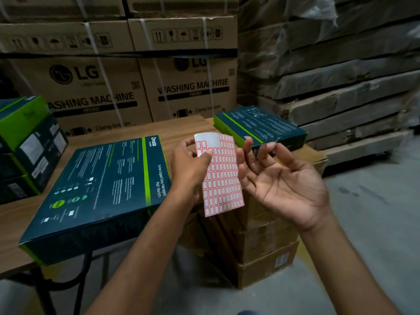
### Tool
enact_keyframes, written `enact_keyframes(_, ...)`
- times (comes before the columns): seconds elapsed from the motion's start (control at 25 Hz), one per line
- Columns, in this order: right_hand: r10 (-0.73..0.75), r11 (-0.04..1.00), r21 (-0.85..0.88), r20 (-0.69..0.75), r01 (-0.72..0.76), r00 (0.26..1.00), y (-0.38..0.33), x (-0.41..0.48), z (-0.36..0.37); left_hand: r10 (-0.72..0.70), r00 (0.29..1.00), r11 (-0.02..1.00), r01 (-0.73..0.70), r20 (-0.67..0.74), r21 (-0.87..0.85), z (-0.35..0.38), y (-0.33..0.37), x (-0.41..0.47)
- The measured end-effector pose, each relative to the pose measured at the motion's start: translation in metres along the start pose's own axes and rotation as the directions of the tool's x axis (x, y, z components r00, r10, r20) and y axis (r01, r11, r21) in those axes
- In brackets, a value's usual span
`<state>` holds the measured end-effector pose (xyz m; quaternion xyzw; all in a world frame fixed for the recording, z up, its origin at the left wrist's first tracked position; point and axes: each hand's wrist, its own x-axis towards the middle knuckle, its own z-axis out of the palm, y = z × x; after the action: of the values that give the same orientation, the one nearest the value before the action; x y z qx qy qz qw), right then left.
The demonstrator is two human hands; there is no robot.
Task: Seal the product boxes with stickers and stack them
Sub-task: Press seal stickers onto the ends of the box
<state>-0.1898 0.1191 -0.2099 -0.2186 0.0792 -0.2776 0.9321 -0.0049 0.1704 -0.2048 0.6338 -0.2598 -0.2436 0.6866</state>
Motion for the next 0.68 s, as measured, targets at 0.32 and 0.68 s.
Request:
enact_keyframes(0.32, -0.077, 0.997, -0.007, -0.100, 0.077, 0.992, -0.013, 0.004, -0.023, 0.017, 0.992, 0.978, 0.009, -0.125, 0.210, 0.028, -0.036, 0.046)
enact_keyframes(0.68, -0.043, 0.998, 0.031, -0.062, 0.045, 0.997, -0.008, 0.007, -0.035, 0.100, 0.966, 0.850, 0.040, -0.237, 0.525, 0.040, -0.051, 0.060)
